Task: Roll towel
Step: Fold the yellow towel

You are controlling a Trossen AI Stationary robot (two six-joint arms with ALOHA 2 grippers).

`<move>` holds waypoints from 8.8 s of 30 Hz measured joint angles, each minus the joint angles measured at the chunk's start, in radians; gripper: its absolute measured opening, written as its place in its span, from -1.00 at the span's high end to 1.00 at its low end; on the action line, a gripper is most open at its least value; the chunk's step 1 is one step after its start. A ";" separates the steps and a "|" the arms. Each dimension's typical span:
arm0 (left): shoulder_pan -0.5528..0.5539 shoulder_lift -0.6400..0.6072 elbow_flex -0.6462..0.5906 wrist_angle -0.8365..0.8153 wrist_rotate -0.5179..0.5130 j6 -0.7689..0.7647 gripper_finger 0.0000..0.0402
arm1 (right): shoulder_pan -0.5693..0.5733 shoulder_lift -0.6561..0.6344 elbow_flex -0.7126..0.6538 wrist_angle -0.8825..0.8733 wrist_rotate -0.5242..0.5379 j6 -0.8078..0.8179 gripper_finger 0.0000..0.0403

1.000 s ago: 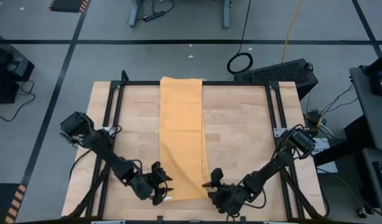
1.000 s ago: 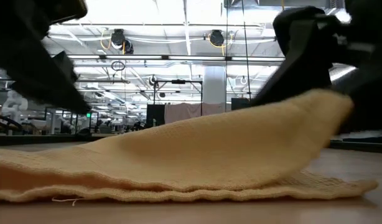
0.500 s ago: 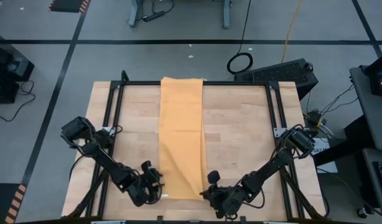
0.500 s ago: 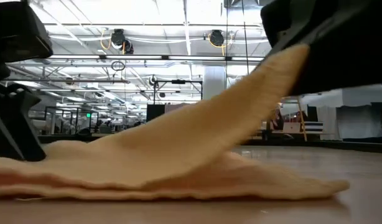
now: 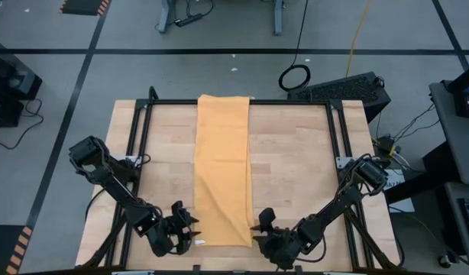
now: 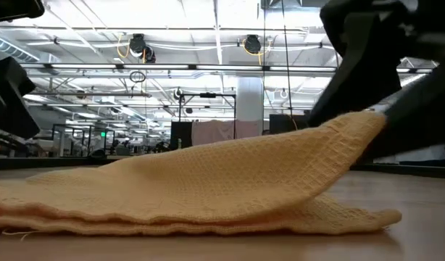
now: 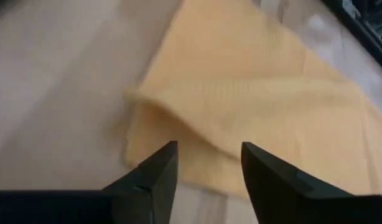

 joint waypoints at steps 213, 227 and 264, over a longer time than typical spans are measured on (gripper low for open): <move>0.227 -0.107 -0.132 -0.209 -0.004 0.138 -0.07 | -0.353 -0.084 -0.283 0.357 -0.348 -0.856 0.34; 0.227 -0.107 -0.132 -0.209 0.001 0.137 -0.07 | -0.387 -0.081 -0.285 0.360 -0.463 -0.790 0.96; 0.227 -0.107 -0.131 -0.210 0.001 0.134 -0.07 | -0.342 -0.146 -0.286 0.271 -0.236 -0.841 0.31</move>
